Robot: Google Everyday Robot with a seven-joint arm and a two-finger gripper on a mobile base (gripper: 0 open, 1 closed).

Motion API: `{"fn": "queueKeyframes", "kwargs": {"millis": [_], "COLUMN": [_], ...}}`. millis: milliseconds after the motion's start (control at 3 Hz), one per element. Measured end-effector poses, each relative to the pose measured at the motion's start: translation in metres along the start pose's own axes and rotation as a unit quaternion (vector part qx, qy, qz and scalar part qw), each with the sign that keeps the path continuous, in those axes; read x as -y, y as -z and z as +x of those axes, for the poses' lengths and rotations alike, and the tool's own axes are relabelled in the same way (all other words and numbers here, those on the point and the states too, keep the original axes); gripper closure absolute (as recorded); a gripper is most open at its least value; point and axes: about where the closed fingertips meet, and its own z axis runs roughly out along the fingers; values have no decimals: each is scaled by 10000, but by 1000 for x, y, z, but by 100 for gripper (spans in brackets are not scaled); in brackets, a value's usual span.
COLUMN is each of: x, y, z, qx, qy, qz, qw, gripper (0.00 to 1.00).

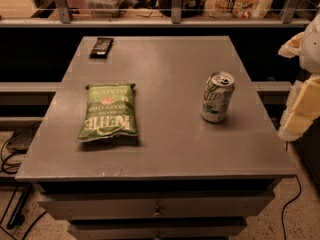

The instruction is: Move 7up can near rxbar chocolate

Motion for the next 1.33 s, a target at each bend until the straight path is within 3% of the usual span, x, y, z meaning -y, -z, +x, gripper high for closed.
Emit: {"fn": "queueKeyframes", "kwargs": {"millis": [667, 1000, 1333], "x": [0, 8, 34], "y": [0, -8, -28], "z": [0, -9, -33], "qx": [0, 367, 1399], "qy": [0, 70, 161], "qz": [0, 89, 270], "qw": [10000, 9993, 9897], "gripper": [0, 0, 19]}}
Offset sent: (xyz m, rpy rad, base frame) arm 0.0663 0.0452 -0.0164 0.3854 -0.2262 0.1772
